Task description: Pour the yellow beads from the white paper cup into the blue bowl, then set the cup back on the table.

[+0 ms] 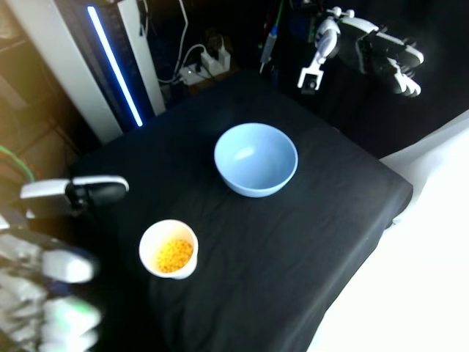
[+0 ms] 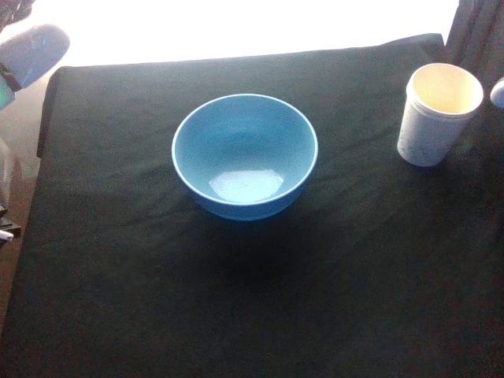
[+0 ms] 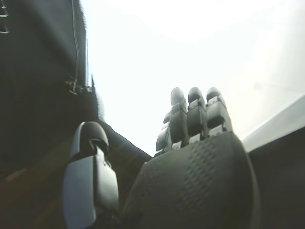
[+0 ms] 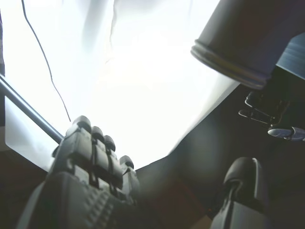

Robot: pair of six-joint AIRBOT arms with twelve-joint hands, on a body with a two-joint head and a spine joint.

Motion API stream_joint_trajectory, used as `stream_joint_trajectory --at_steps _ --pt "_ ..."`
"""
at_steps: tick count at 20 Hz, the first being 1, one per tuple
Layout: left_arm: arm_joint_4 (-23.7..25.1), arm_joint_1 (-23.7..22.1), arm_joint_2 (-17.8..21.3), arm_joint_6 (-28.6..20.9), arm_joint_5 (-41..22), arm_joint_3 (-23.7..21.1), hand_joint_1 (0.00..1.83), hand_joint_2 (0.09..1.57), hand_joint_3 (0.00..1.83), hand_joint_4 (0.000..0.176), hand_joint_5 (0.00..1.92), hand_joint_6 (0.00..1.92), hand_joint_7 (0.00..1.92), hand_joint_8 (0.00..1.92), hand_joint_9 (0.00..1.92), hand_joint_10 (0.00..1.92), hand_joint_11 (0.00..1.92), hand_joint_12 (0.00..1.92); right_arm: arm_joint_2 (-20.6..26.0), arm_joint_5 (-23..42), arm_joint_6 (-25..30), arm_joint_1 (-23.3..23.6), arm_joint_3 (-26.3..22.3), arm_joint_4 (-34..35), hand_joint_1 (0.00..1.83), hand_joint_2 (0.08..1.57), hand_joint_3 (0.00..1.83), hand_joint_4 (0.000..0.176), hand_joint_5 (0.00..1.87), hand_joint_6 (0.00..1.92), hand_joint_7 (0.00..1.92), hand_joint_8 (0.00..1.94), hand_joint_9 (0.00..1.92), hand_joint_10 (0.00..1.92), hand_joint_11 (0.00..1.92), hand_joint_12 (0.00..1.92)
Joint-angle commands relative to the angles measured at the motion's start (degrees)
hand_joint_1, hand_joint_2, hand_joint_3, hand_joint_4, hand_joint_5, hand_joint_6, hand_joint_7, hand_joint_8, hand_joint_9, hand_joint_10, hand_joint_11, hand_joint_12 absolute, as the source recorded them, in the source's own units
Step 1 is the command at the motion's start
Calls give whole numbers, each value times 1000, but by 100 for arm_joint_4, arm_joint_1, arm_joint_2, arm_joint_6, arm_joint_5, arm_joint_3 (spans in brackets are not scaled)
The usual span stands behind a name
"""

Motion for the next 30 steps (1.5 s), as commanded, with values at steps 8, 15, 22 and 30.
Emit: stream_joint_trajectory --at_steps 8,15,22,30 --pt "-6 22 -62 -123 -666 36 371 999 4 21 86 0 398 2 260 3 0 470 -304 492 337 25 303 210 720 628 0 59 155 0 227 0 9 0 0 0" --pt "109 78 -67 -273 -762 5 409 1076 10 0 86 0 431 7 298 7 0 494 -745 -125 670 25 735 475 663 539 0 106 135 0 92 0 0 0 0 0" --pt "97 176 -89 -282 -816 -42 553 1149 12 0 72 1 446 5 287 0 0 510 -1042 -596 760 25 962 509 672 506 0 139 34 0 21 0 0 0 0 0" --pt "118 183 -192 -292 -690 26 685 1204 8 1 79 4 455 2 304 4 0 458 -1295 -1133 760 25 1318 526 690 508 0 157 24 0 55 7 0 0 0 0"
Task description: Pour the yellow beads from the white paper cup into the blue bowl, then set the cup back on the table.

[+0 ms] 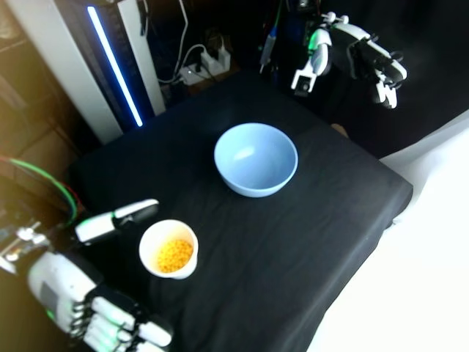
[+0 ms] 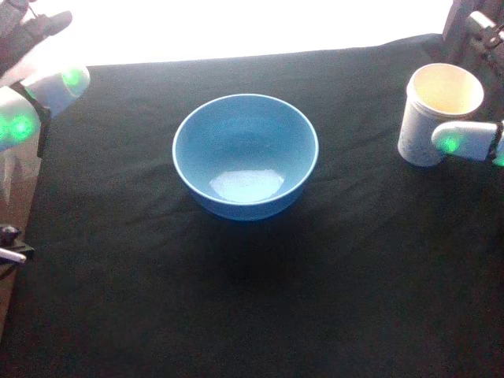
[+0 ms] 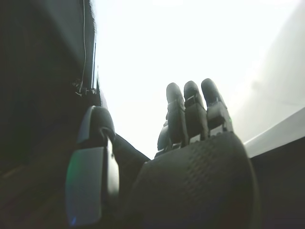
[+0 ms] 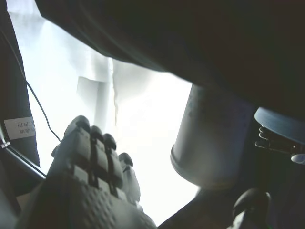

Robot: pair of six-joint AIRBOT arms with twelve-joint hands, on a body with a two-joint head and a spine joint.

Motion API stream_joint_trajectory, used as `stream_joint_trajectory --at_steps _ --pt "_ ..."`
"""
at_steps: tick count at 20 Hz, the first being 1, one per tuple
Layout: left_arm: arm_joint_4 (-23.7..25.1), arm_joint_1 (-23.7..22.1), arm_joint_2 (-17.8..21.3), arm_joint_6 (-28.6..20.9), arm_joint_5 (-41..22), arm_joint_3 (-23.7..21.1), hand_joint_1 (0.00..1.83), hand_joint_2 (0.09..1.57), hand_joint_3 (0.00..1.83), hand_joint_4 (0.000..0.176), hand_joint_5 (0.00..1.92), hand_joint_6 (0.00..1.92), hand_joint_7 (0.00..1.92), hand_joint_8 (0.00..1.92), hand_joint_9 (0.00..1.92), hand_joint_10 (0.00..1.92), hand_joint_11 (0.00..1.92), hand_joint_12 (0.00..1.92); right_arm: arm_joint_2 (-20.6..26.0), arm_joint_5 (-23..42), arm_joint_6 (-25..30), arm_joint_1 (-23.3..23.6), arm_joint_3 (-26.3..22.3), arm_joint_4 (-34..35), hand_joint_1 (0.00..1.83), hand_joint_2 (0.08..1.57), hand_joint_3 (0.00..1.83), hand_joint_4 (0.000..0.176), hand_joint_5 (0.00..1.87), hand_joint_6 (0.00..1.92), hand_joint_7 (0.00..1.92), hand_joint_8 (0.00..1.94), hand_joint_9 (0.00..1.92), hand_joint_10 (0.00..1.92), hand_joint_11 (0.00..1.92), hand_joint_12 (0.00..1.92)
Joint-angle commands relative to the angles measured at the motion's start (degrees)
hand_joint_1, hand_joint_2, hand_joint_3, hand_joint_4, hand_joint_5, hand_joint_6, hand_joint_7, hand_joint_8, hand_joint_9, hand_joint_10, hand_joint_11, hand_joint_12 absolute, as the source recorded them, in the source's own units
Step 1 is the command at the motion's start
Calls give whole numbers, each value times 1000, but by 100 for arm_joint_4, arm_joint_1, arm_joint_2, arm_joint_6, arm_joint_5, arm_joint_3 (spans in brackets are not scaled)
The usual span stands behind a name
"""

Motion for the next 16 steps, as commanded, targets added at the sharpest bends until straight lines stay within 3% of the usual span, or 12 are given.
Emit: stream_joint_trajectory --at_steps 1,2,3,4,6,7,8,11,12,13,15,16 --pt "13 -32 -27 -69 -625 65 707 1193 1 6 93 7 471 7 304 3 0 463 -2 607 65 26 86 83 706 510 0 169 34 4 67 11 0 0 0 0" --pt "29 -31 -45 -74 -614 70 741 1173 0 0 95 1 486 4 299 0 0 492 -68 543 65 26 159 84 702 509 0 174 46 8 74 10 0 0 0 0" --pt "31 -31 -47 -75 -614 70 751 1170 0 0 90 0 469 0 282 0 0 494 -74 539 65 26 166 84 739 537 0 149 32 1 44 1 0 0 0 0" --pt "38 -31 -57 -80 -614 70 751 1170 0 0 90 0 469 0 282 0 0 494 -124 505 66 26 221 84 739 537 0 149 32 1 44 1 0 0 0 0" --pt "66 -31 -91 -90 -599 94 788 1151 0 0 87 2 462 0 265 2 0 445 -212 442 66 28 328 84 718 540 1 125 66 13 63 9 0 0 0 0" --pt "76 -32 -102 -98 -594 103 795 1152 0 0 89 2 462 0 255 3 0 403 -235 423 66 28 358 85 707 547 4 138 85 19 73 12 0 0 0 0" --pt "87 -32 -116 -106 -594 112 805 1157 0 0 89 1 469 2 246 1 0 361 -267 393 67 29 392 86 714 549 3 130 109 9 97 7 0 0 0 0" --pt "88 -32 -179 -121 -595 138 800 1185 6 0 103 2 477 1 242 1 0 293 -353 298 67 34 483 86 674 493 0 137 124 8 139 16 0 0 0 0" --pt "92 -32 -213 -142 -595 160 804 1198 10 0 102 1 467 0 238 0 0 286 -381 261 76 34 515 86 692 518 0 117 127 6 134 9 0 0 0 0" --pt "103 -32 -251 -168 -593 186 811 1187 4 10 116 3 470 1 244 2 0 304 -411 242 102 34 546 85 715 515 0 126 134 8 130 6 0 0 0 0" --pt "113 -32 -275 -178 -590 203 808 1189 3 13 117 2 472 2 247 2 0 294 -443 231 126 44 576 85 726 499 0 121 130 5 137 8 0 0 0 0" --pt "116 -33 -279 -178 -589 205 814 1192 3 17 119 2 466 0 237 0 0 292 -460 224 140 61 583 83 733 500 0 129 133 5 136 6 0 0 0 0"
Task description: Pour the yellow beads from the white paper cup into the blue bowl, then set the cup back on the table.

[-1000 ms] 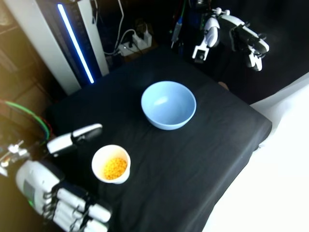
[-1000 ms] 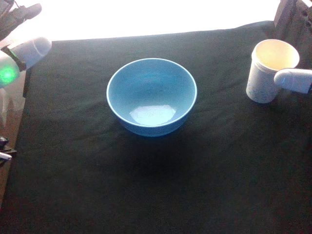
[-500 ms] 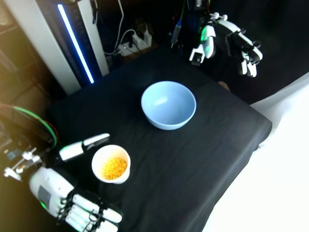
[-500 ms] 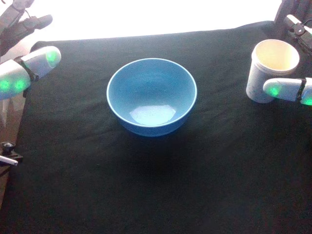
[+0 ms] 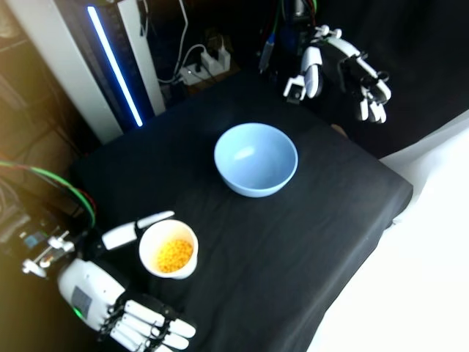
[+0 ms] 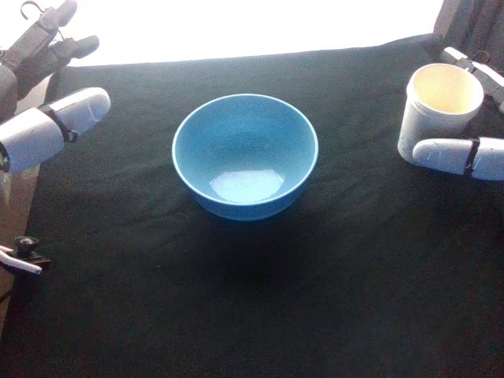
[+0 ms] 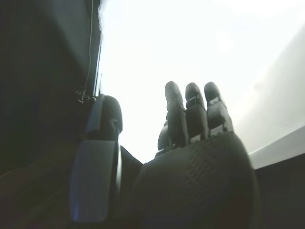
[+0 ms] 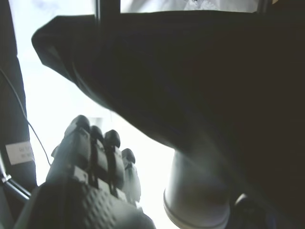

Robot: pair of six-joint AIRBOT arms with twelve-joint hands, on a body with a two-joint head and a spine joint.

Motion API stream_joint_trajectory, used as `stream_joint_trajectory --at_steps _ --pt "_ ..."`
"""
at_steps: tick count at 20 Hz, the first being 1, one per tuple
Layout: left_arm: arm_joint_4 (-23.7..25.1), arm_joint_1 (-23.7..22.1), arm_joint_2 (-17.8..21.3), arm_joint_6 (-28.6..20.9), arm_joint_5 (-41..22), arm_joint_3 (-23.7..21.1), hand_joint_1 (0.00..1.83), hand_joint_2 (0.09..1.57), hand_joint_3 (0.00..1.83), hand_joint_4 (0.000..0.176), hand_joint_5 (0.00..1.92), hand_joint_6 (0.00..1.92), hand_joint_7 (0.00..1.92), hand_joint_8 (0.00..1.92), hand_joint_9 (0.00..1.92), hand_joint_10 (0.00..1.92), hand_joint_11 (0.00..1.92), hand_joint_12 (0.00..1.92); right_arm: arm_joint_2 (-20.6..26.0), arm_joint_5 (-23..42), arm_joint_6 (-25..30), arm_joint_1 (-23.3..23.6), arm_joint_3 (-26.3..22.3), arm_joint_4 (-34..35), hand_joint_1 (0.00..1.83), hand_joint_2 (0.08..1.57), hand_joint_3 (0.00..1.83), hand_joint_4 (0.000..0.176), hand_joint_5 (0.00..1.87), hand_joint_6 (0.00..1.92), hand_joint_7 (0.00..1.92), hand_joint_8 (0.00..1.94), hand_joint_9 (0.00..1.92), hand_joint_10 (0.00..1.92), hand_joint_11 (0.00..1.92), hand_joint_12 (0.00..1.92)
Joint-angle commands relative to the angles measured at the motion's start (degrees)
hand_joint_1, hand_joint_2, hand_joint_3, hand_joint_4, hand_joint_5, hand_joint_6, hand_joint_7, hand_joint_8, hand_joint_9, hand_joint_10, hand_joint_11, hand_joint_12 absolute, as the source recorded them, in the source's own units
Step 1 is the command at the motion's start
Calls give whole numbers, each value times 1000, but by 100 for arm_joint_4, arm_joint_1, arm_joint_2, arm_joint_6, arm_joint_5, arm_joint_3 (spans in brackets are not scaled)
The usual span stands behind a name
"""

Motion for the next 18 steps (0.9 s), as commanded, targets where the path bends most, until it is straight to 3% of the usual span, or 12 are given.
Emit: stream_joint_trajectory --at_steps 1,3,4,6,9,11,12,13,14,15,17,18 --pt "4 -33 -17 -73 -720 45 802 1187 1 19 118 2 463 0 234 0 0 291 19 671 98 71 43 66 727 485 0 144 142 8 124 1 0 0 0 0" --pt "5 -33 -17 -74 -721 45 802 1176 0 18 121 3 471 3 237 1 0 291 2 671 113 106 47 31 724 465 0 149 146 9 125 1 0 0 0 0" --pt "5 -33 -17 -74 -721 45 821 1172 0 8 104 0 459 0 219 0 0 274 -5 671 123 122 48 8 702 466 0 139 143 6 127 2 0 0 0 0" --pt "4 -33 -21 -76 -724 44 841 1187 3 7 110 2 462 2 219 1 0 271 -21 671 153 158 50 -50 701 486 0 131 168 14 143 7 0 0 0 0" --pt "1 -33 -31 -97 -725 45 849 1193 3 9 126 4 462 0 228 3 0 264 -49 672 179 214 56 -128 671 474 0 139 304 12 205 5 0 0 0 0" --pt "-5 -33 -39 -140 -740 55 852 1202 5 12 129 2 441 0 222 0 0 236 -65 672 187 245 58 -160 713 494 2 93 408 13 225 3 0 0 0 0" --pt "-11 -32 -39 -146 -744 55 873 1203 4 5 128 1 442 1 219 0 0 253 -71 672 187 256 61 -169 765 541 8 64 476 9 280 5 25 4 0 0" --pt "-12 -32 -39 -153 -748 55 881 1212 6 7 124 0 426 1 208 0 0 226 -74 672 193 261 61 -170 804 617 12 50 590 12 361 7 80 9 0 0" --pt "-12 -32 -39 -162 -755 55 889 1213 5 7 116 1 423 1 202 0 0 205 -74 672 212 263 61 -170 796 662 9 57 665 10 411 5 120 9 0 0" --pt "-12 -32 -39 -164 -757 55 886 1214 4 3 109 0 425 1 194 0 0 193 -74 673 218 263 64 -170 785 741 10 79 760 12 486 7 181 12 0 0" --pt "-13 -31 -39 -167 -761 53 886 1210 2 0 99 0 422 0 197 2 0 206 -74 673 230 265 75 -170 829 792 8 69 836 11 547 7 212 8 0 0" --pt "-16 -30 -41 -168 -762 51 879 1209 1 10 103 2 427 2 197 3 0 206 -73 673 245 265 79 -170 855 884 5 133 980 11 666 5 300 6 35 24"
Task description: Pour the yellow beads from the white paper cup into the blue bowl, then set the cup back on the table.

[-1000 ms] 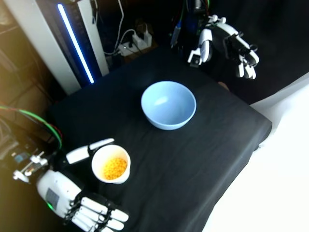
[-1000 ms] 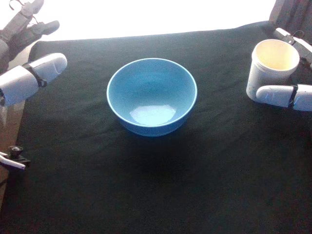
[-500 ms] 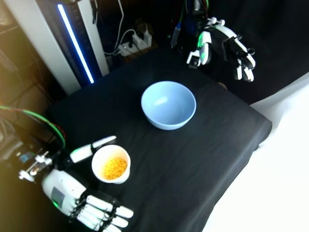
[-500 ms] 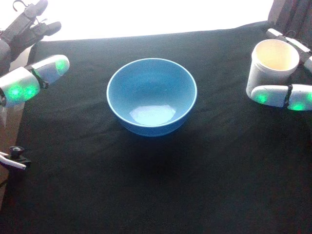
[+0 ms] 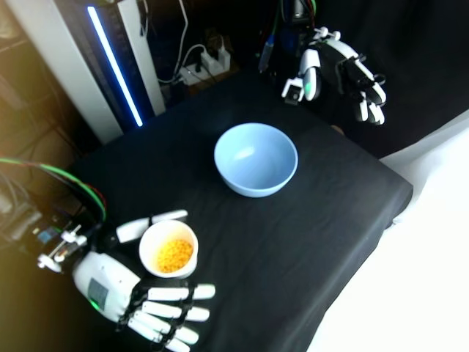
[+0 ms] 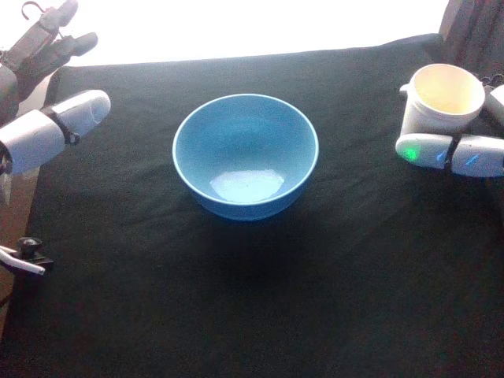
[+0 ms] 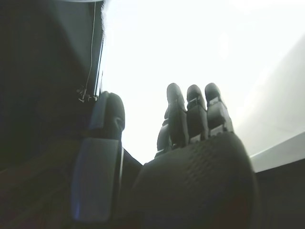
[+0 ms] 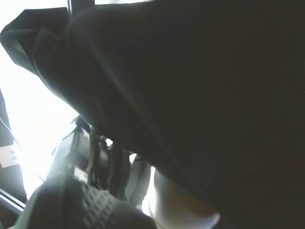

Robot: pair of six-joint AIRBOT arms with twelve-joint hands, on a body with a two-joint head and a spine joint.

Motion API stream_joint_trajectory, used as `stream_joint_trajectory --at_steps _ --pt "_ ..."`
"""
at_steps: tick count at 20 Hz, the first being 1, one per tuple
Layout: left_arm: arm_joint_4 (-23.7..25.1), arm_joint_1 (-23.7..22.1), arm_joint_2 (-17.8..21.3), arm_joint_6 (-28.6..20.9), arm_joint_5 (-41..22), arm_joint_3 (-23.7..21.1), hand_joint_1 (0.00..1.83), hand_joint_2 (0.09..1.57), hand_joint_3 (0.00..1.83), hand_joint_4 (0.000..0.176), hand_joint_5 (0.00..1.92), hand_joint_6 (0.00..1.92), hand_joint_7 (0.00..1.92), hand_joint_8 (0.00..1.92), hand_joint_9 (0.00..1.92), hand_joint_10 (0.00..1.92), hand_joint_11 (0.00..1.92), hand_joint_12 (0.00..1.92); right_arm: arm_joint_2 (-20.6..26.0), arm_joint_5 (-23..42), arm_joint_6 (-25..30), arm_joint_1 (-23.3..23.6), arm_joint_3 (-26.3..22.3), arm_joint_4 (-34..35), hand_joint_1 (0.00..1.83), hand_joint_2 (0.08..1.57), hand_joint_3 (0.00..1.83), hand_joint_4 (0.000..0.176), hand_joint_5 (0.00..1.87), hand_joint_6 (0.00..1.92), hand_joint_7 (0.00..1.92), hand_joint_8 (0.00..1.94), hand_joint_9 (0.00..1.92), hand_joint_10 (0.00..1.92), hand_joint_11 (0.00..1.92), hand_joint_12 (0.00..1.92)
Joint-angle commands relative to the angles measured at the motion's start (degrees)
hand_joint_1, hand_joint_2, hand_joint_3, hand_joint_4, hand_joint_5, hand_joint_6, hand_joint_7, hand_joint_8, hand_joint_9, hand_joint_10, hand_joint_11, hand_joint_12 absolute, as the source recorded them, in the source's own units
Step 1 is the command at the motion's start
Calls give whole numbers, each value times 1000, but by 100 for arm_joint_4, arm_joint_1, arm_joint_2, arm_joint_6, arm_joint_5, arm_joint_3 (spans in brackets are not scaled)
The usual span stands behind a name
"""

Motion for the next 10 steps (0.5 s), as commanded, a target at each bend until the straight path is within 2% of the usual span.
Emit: stream_joint_trajectory --at_steps 1,2,3,5,8,10 --pt "2 -30 -5 -65 -744 29 871 1208 0 17 116 6 445 8 196 2 0 209 22 699 96 77 55 60 1022 995 10 167 1132 512 750 0 369 0 59 65" --pt "-1 -29 -6 -65 -747 29 869 1206 0 19 121 7 450 9 190 0 0 207 22 699 101 77 63 55 1049 1036 2 174 1120 694 803 3 400 2 70 93" --pt "-4 -29 -9 -65 -749 28 871 1206 0 20 120 4 449 5 189 0 0 186 29 699 113 77 67 53 1059 1040 0 176 1132 709 878 5 453 5 115 142" --pt "-6 -29 -10 -68 -753 26 868 1198 0 24 126 3 464 6 189 1 0 192 39 699 170 77 86 17 1063 1045 1 176 1129 722 899 0 465 1 92 225" --pt "-11 -27 -14 -68 -752 25 873 1191 0 24 114 0 463 1 180 2 0 178 39 699 357 77 160 -168 1066 1046 1 176 1122 735 910 0 509 1 6 508" --pt "-18 -18 -19 -68 -751 22 858 1181 0 41 123 3 477 4 190 4 0 156 43 699 484 79 192 -281 1069 1044 0 176 1131 718 938 4 483 0 0 482"
